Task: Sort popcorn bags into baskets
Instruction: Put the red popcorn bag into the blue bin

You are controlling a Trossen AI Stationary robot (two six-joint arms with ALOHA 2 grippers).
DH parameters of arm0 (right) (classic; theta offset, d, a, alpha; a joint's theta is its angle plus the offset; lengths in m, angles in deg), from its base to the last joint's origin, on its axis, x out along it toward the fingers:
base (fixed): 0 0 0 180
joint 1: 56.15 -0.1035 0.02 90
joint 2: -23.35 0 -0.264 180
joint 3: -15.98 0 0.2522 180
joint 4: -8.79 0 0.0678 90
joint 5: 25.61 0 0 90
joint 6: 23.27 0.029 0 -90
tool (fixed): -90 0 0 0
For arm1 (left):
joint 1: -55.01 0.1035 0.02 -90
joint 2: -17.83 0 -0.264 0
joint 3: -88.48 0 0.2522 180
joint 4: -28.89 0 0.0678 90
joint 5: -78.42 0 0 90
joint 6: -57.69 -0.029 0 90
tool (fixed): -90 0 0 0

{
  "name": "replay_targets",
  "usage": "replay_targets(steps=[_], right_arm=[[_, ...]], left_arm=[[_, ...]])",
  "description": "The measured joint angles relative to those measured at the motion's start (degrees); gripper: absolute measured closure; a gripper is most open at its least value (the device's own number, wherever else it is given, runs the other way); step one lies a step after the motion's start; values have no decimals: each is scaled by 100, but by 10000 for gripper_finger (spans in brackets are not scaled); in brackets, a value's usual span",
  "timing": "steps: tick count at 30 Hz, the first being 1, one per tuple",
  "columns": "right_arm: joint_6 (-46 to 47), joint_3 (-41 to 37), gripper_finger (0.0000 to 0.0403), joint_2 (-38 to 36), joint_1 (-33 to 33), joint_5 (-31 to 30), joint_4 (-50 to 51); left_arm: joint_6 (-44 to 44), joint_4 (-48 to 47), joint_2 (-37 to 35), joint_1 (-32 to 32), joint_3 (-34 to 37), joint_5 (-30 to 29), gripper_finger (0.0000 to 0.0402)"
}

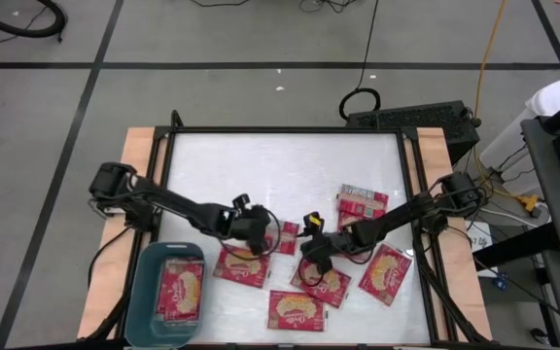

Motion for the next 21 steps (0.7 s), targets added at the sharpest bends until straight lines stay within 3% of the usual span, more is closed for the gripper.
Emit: replay_targets(steps=[9,21], right_arm=[[-541,1,206,267,-1,125,-150],[-1357,9,207,587,166,141,-1006]], left_arm=[[48,23,567,210,-18,193,311],[-2,74,555,222,-8,236,311]])
